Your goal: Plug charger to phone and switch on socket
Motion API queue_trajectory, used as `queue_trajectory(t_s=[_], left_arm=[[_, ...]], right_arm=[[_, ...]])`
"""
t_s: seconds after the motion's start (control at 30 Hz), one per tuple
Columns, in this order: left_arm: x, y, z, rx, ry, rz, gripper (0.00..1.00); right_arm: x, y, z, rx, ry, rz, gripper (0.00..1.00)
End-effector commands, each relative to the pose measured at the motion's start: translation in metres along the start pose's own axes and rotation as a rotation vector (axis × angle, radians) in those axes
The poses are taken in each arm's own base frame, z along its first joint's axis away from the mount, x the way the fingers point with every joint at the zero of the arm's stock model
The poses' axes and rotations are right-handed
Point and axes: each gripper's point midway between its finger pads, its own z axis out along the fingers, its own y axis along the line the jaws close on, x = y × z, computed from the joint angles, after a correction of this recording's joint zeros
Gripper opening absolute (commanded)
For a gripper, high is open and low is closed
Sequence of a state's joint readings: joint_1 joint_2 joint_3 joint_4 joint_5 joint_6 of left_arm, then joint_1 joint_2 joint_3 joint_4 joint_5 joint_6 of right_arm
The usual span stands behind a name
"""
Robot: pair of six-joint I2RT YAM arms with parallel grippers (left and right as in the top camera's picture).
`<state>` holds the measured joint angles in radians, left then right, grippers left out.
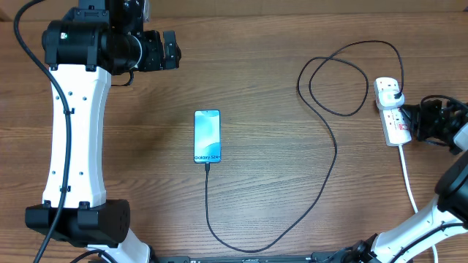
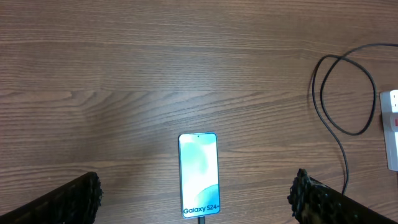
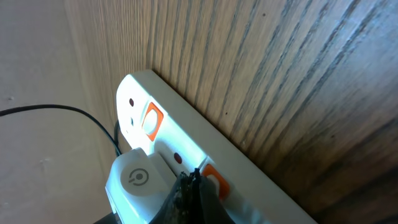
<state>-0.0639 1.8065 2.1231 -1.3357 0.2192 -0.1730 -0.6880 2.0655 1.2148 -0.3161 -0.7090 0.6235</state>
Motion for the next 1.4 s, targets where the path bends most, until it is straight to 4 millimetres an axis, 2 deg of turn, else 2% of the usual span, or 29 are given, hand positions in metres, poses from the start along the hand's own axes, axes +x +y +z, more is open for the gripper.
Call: queue_trajectory(t_s=[0.0, 0.37, 0.57, 0.67, 0.73, 0.83, 0.93, 1.07, 1.2, 1.3, 1.37], left_arm=[[-0.002, 0.004, 0.002, -0.013, -0.001, 0.011, 1.00], [-0.002, 0.004, 0.002, -0.013, -0.001, 0.011, 1.00], [-0.002, 0.004, 0.002, -0.013, -0.001, 0.011, 1.00], [-0.002, 0.004, 0.002, -0.013, -0.001, 0.011, 1.00], [-0.002, 0.004, 0.002, -0.013, -0.001, 0.011, 0.99], [-0.002, 0.004, 0.002, -0.013, -0.001, 0.011, 1.00], [-0.002, 0.004, 0.002, -0.013, -0.001, 0.011, 1.00], [-0.002, 0.004, 0.002, -0.013, -0.001, 0.011, 1.00], [-0.002, 0.004, 0.002, -0.013, -0.001, 0.011, 1.00], [-0.002, 0.004, 0.002, -0.013, -0.001, 0.011, 1.00], [-0.002, 0.004, 0.002, -0.013, -0.001, 0.011, 1.00]], right_arm=[[0.035, -0.014, 0.024, 0.071, 0.086, -0.002, 0.04], [0.048, -0.018, 0.030, 0.124, 0.109, -0.002, 0.04], [0.028, -0.023, 0.021, 0.134, 0.049, 0.003, 0.04], [0.007, -0.018, 0.003, 0.115, -0.002, 0.016, 0.04], [-0.007, -0.008, -0.018, 0.100, -0.042, 0.020, 0.04], [-0.023, 0.012, -0.055, 0.070, -0.113, 0.006, 0.04], [-0.026, 0.041, -0.093, -0.005, -0.161, -0.050, 0.04], [-0.008, 0.084, -0.137, -0.093, -0.191, -0.189, 0.04], [0.030, 0.122, -0.165, -0.120, -0.203, -0.359, 0.04], [0.075, 0.156, -0.178, -0.149, -0.184, -0.541, 0.04], [0.114, 0.174, -0.183, -0.162, -0.156, -0.674, 0.04]])
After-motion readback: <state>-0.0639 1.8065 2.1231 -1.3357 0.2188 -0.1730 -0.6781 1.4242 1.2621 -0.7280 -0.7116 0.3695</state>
